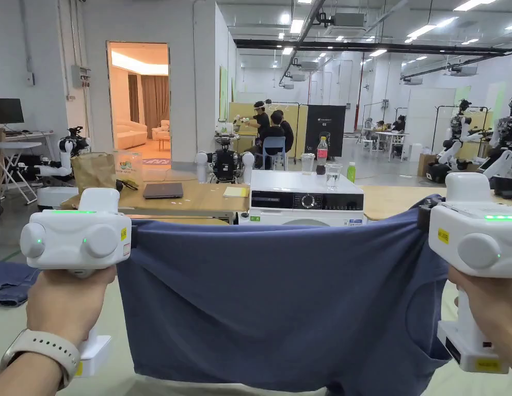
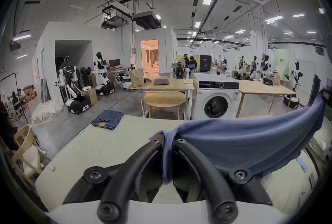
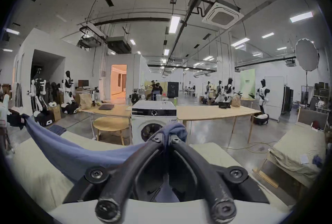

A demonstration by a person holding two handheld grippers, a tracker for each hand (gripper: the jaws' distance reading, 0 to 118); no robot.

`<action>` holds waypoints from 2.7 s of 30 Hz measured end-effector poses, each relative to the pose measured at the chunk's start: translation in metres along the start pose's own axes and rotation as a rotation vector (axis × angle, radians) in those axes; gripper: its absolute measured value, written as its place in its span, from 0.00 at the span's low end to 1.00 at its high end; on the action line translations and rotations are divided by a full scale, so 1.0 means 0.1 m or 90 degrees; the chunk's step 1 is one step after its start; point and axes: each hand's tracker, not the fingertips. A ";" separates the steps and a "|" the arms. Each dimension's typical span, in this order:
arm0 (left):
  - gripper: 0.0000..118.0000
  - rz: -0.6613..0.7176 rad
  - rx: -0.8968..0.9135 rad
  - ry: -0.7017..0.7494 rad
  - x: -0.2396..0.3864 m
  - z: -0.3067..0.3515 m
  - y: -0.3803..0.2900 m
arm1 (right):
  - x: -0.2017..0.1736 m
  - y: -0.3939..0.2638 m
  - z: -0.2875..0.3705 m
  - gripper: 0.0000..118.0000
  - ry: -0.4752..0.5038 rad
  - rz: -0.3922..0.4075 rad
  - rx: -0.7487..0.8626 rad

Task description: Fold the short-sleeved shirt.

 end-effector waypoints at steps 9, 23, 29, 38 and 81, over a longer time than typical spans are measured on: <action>0.02 -0.012 -0.042 -0.039 -0.22 1.16 -1.30 | 0.25 -1.02 1.47 0.01 0.049 0.039 -0.081; 0.03 0.014 -0.329 -0.068 -0.50 1.91 -3.89 | 0.41 -3.62 2.78 0.02 0.062 0.028 -0.472; 0.94 -0.059 -0.174 -0.033 -0.28 2.31 -3.48 | 0.21 -3.03 2.94 1.00 0.077 0.006 -0.392; 0.65 -0.057 -0.150 -0.097 0.03 2.79 -3.51 | -0.30 -2.66 3.40 0.57 0.114 -0.011 -0.217; 0.00 -0.068 -0.347 -0.051 -0.47 1.82 -3.89 | 0.59 -3.59 2.71 0.92 0.065 -0.013 -0.485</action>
